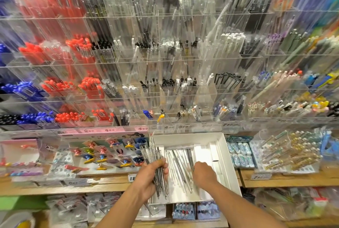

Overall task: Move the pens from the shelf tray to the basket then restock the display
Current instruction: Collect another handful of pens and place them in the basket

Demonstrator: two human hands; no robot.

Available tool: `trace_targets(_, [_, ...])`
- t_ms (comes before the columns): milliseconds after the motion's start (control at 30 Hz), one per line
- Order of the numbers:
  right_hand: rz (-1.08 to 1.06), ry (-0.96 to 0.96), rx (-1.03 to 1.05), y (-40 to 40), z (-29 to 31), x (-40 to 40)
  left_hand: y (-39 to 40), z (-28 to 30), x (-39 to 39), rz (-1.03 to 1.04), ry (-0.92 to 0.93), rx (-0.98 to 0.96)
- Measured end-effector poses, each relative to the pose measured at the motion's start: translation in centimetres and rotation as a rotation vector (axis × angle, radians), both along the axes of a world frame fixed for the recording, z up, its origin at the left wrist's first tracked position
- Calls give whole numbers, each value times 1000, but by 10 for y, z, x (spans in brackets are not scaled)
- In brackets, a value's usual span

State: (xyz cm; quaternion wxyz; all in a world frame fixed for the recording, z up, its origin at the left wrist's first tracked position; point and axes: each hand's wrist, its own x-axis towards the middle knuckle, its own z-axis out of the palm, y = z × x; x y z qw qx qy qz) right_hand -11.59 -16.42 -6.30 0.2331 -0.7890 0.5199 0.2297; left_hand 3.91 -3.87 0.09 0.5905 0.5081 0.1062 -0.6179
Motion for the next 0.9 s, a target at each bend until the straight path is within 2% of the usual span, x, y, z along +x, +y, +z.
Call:
trace_targets(100, [60, 82, -38, 0, -11, 6, 2, 2, 3, 7, 8, 4])
trace_targets(300, [61, 123, -25, 8, -20, 16, 4, 2, 7, 11, -11, 25])
trace_targets(500, [-108, 75, 72, 7, -21, 23, 1, -1, 8, 16, -27, 49])
trace_targets(733, [-124, 22, 217, 11, -13, 14, -1, -4, 9, -13, -86, 78])
trace_targets(900, [-54, -131, 110, -4, 29, -8, -1, 0, 7, -80, -160, 105])
